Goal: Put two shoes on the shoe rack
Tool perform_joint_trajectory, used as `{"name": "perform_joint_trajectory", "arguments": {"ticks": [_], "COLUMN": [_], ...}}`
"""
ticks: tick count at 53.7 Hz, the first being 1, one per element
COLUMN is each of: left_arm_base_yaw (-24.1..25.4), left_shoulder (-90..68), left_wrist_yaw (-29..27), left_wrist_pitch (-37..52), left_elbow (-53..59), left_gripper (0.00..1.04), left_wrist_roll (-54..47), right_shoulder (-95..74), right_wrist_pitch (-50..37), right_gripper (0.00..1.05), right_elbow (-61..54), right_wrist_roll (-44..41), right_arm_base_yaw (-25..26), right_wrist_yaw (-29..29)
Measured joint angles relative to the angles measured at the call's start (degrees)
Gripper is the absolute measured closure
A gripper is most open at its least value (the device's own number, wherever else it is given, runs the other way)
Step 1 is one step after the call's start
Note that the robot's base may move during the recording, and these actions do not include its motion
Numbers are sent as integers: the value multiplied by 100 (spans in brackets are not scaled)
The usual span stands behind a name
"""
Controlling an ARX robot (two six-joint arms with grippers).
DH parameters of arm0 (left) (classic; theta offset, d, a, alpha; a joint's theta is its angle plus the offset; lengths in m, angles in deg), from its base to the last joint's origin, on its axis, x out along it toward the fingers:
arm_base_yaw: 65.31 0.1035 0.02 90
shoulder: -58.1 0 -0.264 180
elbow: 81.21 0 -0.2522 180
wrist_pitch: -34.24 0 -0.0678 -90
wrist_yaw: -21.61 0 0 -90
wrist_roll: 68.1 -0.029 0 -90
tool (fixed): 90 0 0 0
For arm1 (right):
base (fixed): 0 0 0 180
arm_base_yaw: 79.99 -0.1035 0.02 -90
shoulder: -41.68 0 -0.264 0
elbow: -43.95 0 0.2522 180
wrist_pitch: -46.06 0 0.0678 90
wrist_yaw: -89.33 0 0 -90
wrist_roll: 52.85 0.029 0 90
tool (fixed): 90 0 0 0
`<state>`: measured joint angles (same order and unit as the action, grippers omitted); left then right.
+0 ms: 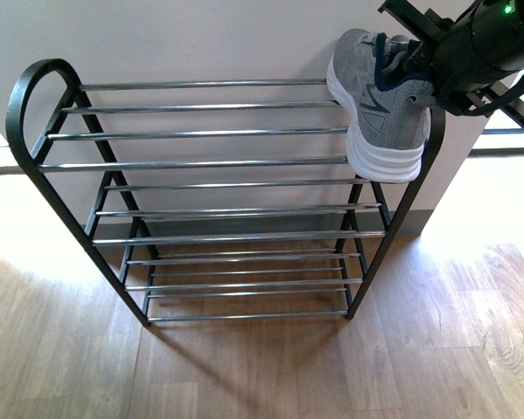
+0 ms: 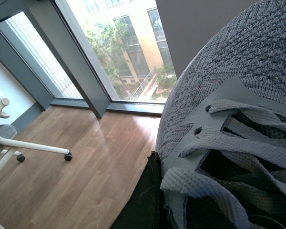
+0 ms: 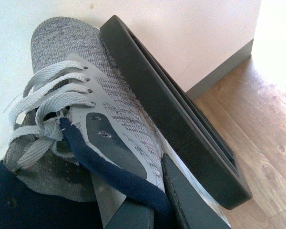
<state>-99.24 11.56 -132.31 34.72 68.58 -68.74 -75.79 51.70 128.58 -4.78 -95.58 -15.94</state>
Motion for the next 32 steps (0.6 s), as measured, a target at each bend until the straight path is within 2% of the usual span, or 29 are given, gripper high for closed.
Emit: {"name": "perform_joint_trajectory", "arguments": {"ticks": [11, 18, 25, 29, 32], "left_arm_base_yaw": [0, 0, 0, 0, 2], "left_shoulder": [0, 0, 0, 0, 0], "left_wrist_yaw": [0, 0, 0, 0, 0], "left_wrist_pitch": [2, 0, 0, 2, 0], "left_elbow": [0, 0, 0, 0, 0], "left_gripper": [103, 103, 103, 103, 103], "left_wrist_roll": [0, 0, 0, 0, 0], "right_shoulder": [0, 184, 765, 1322, 1681], "right_wrist_pitch": [0, 87, 256, 533, 638], "right_gripper": [103, 77, 58, 46, 39], "right_elbow": [-2, -61, -315, -522, -686], "right_wrist_roll": [-4, 35, 7, -254, -555], "right_arm_base_yaw": [-42, -52, 0, 76, 122], "right_wrist_yaw": [26, 216, 485, 660, 562]}}
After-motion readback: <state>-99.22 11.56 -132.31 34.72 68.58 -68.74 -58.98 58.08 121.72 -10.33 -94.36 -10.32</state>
